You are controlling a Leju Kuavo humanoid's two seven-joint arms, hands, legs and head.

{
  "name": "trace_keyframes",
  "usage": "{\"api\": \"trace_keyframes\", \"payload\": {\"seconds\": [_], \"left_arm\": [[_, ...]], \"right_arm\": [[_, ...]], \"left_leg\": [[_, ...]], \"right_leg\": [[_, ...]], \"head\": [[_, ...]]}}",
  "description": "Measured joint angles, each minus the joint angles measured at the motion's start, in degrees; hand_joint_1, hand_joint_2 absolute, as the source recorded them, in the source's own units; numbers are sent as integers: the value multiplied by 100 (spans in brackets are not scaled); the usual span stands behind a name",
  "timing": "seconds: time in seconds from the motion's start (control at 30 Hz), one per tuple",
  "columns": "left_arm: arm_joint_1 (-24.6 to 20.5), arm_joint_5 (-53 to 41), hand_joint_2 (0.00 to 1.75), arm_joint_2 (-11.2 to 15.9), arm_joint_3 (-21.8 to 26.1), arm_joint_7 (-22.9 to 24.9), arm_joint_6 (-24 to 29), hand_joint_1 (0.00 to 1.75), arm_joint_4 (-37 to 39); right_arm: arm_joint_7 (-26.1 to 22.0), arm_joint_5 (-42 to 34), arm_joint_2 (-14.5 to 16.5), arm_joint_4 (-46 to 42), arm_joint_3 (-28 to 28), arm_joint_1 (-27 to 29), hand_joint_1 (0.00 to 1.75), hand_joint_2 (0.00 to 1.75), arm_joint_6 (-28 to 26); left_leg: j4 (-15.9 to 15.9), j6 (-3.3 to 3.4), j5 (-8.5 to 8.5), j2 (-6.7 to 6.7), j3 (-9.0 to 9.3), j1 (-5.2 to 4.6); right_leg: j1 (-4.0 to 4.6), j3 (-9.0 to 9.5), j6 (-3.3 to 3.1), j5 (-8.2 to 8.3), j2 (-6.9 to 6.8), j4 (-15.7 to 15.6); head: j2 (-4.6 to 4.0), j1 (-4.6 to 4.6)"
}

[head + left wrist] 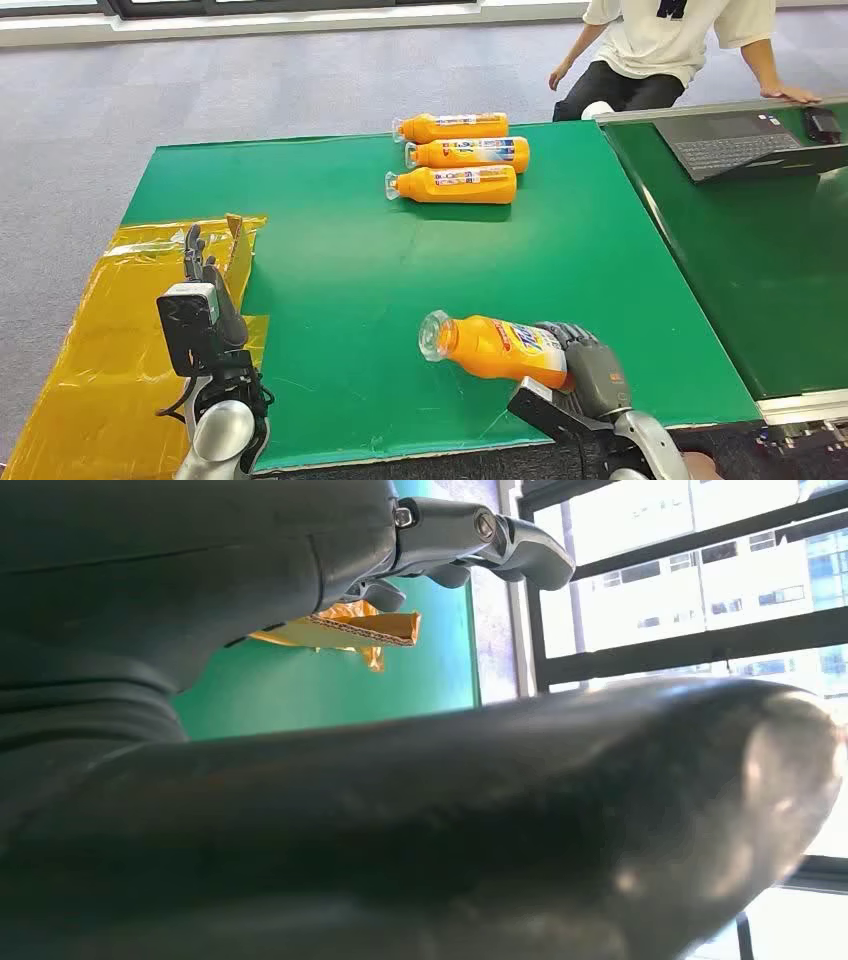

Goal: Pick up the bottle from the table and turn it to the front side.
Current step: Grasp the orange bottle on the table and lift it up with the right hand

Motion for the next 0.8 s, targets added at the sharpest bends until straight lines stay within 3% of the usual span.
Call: {"api": "trace_keyframes", "payload": {"seconds": [0.33, 0.57, 0.73, 0.8], "left_arm": [[-212, 105, 0, -40, -148, -255, -149, 0, 273], [-342, 279, 0, -84, -220, -290, -449, 0, 439], [-511, -546, 0, -116, -371, -470, -249, 0, 551], [-608, -833, 87, -128, -464, -486, -225, 0, 624]], "right_arm": [[-1021, -1809, 910, 176, -20, -599, 175, 175, 86], [-1204, -2481, 1375, 383, -33, -939, 175, 175, 435], [-1282, -3145, 1679, 695, -54, -1199, 175, 175, 966], [-1292, -3295, 1789, 857, -55, -1304, 175, 175, 1120]], "left_leg": [[0, -3, 4, -2, -3, 2], [1, -3, 4, -5, -4, 1], [1, -3, 4, -7, -5, 1], [1, -3, 4, -8, -5, 1]], "right_leg": [[-2, 0, 0, 0, -3, 2], [-2, 0, 0, 1, -5, 2], [-1, -1, -1, 1, -8, 3], [-1, -1, -1, 2, -9, 3]], "head": [[0, 0], [0, 0], [0, 0], [0, 0]]}}
